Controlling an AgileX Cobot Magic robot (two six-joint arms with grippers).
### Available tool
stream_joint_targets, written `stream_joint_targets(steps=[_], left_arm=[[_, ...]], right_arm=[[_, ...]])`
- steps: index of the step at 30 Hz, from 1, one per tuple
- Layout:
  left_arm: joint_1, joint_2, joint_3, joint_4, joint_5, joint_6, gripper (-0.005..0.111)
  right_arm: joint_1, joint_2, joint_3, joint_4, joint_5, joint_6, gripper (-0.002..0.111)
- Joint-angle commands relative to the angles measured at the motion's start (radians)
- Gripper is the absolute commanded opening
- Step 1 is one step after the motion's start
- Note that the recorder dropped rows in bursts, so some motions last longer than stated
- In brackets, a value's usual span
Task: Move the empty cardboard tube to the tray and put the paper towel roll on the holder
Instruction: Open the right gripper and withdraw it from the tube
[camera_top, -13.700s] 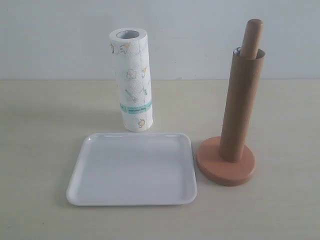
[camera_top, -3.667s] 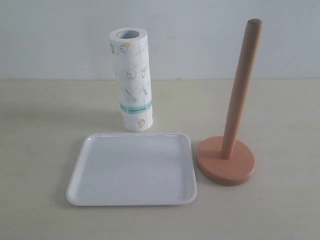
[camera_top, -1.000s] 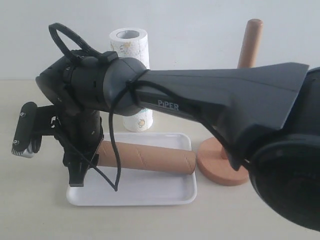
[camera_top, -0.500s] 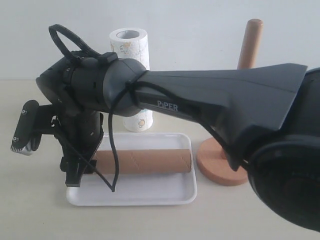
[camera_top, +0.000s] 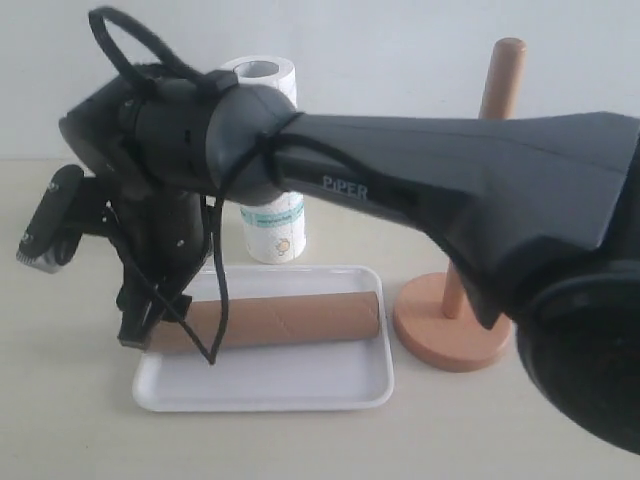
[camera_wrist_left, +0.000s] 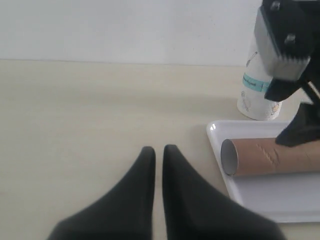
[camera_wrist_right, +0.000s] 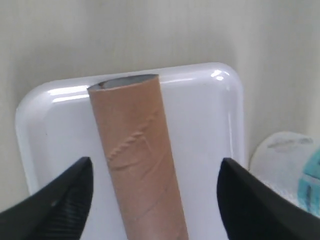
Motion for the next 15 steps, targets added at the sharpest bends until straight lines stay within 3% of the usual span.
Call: stream_joint_targets(steps=[1, 5, 6, 15], left_arm=[[0.002, -0.004, 0.003, -0.011, -0.001, 0.003, 0.005], [0.002, -0.004, 0.003, -0.011, -0.001, 0.003, 0.005], [0.002, -0.004, 0.003, -0.011, -0.001, 0.003, 0.005], [0.002, -0.004, 0.003, -0.011, -0.001, 0.003, 0.005]], right_arm=[[0.002, -0.074, -0.054, -0.004, 0.104, 0.079, 0.041], [0.003, -0.127, -0.061, 0.017, 0.141, 0.084, 0.004], [0.006, -0.140, -0.061, 0.017, 0.146, 0.086, 0.000], [0.008, -0.273, -0.061, 0.013, 0.153, 0.140, 0.000]])
